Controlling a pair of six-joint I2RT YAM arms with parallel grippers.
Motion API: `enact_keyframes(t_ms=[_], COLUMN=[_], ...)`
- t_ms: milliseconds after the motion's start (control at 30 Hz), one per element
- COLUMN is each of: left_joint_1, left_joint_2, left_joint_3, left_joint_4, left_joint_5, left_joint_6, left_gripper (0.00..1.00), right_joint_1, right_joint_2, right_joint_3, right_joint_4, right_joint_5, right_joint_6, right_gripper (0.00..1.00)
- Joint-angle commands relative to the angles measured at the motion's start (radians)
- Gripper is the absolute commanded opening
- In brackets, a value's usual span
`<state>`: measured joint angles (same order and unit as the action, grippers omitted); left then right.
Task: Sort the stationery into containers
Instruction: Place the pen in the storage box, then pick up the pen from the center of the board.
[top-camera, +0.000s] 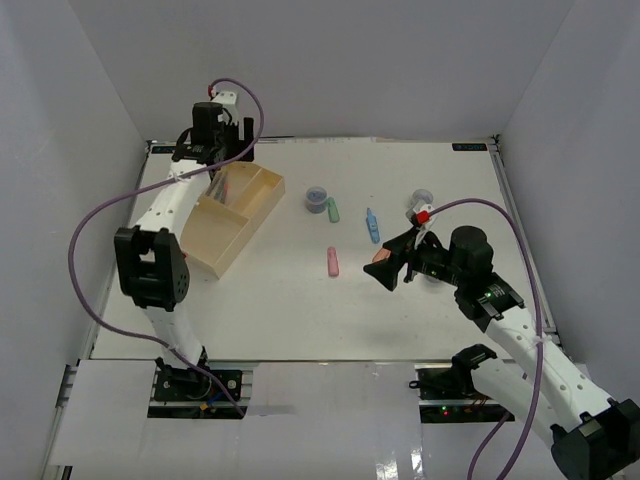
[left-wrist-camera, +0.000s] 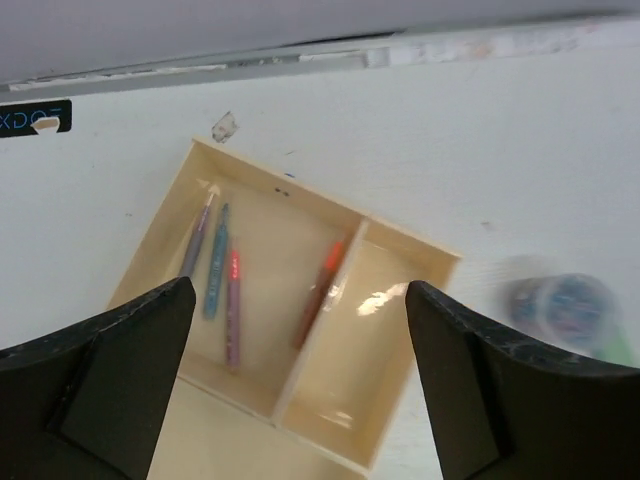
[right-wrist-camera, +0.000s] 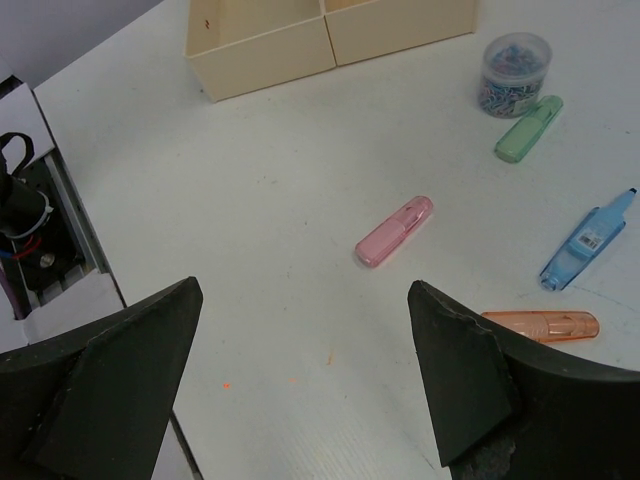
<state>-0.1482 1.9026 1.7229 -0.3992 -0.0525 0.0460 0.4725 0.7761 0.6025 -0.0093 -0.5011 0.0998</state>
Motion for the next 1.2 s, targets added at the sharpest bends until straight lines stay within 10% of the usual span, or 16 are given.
enact_keyframes(t_ms=[0,500,1167], left_joint_1=[-0.066,-0.646,-0.735], left_joint_2=[-0.223,-0.242,0.072], left_joint_3=[-0.089,-0.424,-0.33], left_joint_4=[-0.007,-0.05,-0.119], left_joint_5=[-0.01,-0.326,-0.408], left_joint_6=[-0.222,-0.728,-0.801], left_gripper=[0.98,0.9,0.69], right_joint_1=[-0.002,-0.002,-0.003], right_joint_2=[-0.032,-0.142,-0.209], right_joint_3=[-0.024,-0.087,-0.142], right_joint_4=[0.011,-0.018,-0.054], right_joint_5=[0.055,0.114,0.114], right_joint_6=[0.015,0.052,0.048], right_gripper=[0.9,0.9,0.9])
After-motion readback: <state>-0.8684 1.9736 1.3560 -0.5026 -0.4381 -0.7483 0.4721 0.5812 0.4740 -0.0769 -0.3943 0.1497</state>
